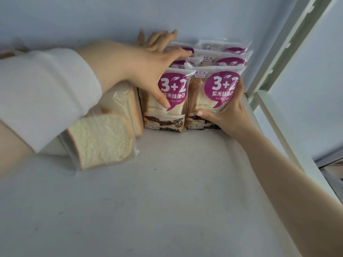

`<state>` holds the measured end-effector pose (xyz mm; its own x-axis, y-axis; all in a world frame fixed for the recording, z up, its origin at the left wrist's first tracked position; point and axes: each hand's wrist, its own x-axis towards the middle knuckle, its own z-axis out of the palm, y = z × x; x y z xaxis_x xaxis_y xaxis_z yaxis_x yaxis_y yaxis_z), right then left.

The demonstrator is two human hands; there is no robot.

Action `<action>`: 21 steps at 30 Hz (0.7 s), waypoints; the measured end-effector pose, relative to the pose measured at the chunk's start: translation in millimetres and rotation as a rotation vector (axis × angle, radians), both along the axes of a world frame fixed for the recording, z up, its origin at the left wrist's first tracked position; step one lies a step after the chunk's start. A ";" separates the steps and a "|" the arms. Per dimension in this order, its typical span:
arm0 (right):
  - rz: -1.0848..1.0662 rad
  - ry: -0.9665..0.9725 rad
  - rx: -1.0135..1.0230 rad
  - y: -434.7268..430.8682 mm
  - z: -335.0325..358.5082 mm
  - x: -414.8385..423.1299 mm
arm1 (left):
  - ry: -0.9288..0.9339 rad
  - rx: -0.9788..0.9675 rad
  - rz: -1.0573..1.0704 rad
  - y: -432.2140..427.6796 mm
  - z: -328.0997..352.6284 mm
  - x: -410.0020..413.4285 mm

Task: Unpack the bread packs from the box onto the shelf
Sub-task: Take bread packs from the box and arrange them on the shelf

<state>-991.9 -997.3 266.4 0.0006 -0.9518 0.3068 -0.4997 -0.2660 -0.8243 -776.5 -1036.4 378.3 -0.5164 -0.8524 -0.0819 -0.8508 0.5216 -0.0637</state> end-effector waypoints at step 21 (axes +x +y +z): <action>-0.143 0.094 0.029 27.4 -4.1 12.5 | -0.004 -0.276 -0.075 38.1 8.5 10.3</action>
